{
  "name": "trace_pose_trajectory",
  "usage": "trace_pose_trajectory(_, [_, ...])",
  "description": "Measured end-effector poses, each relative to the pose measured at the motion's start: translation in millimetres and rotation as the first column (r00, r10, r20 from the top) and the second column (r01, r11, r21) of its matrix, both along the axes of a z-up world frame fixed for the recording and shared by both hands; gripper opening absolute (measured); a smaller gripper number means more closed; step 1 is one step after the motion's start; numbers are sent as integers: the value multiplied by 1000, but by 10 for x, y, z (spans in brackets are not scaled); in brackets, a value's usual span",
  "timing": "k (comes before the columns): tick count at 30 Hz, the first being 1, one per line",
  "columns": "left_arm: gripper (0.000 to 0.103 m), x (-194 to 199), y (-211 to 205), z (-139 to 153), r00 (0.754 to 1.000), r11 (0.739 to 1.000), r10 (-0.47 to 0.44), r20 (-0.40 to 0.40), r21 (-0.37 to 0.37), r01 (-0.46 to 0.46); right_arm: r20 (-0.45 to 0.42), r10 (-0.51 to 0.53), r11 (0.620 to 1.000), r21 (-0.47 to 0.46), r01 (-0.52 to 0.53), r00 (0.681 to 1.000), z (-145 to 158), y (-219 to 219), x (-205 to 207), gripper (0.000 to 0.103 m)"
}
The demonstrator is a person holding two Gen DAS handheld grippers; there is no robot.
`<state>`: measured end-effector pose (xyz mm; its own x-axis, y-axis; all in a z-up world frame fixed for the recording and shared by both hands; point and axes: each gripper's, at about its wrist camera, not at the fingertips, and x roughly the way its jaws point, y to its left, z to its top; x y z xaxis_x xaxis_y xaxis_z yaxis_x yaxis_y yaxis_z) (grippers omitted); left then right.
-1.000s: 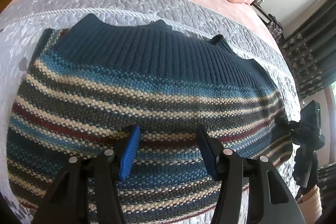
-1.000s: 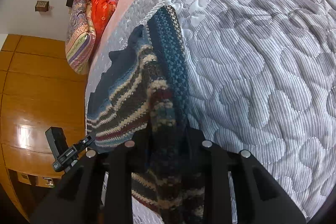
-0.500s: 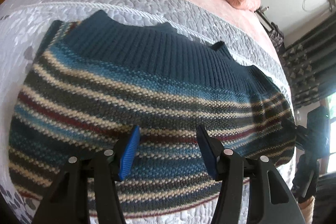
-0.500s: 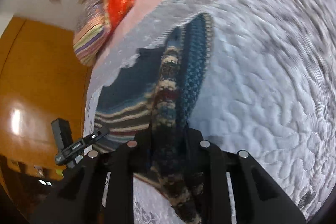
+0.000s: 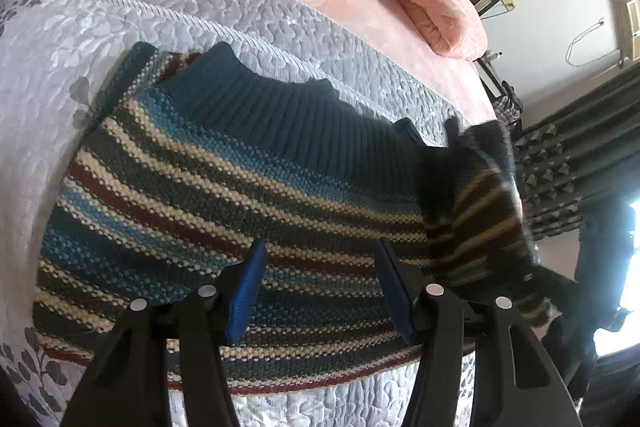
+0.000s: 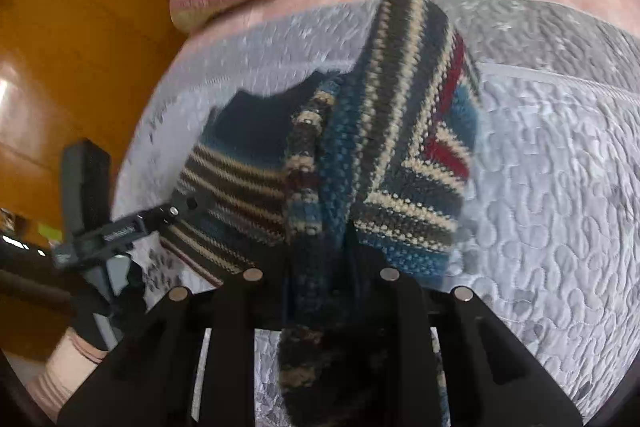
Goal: Fold small clothes
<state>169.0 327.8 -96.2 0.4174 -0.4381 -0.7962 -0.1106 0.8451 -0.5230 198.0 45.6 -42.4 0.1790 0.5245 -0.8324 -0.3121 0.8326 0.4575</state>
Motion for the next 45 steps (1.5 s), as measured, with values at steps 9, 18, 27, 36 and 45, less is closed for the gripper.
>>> trace_pose_trajectory(9, [56,77,-18,-120,1000,994,5,-13,-105,-6,-87,40,998,47,-36,995,-304,312,-13,41])
trace_pose_trajectory(18, [56,209,-202,-313,999,965,26,-42,-258,-36,-149,47,985,174,-20,988,-363,251,-76,46])
trace_pose_trajectory(27, [56,191,-293,-305,1000,967,17,-11,-255,-19,-82,-86,984,146,97,993,-139,-392,-120,46])
trace_pose_trajectory(36, [58,270,-467,-287,999,959,-49,13,-277,50,-59,-89,995,48,92,994,-390,-281,-187,48])
trace_pose_trajectory(45, [61,337,-787,-395,993,951,-121,-3,-285,115,-74,-117,989,86,123,990,-519,-258,-189,49])
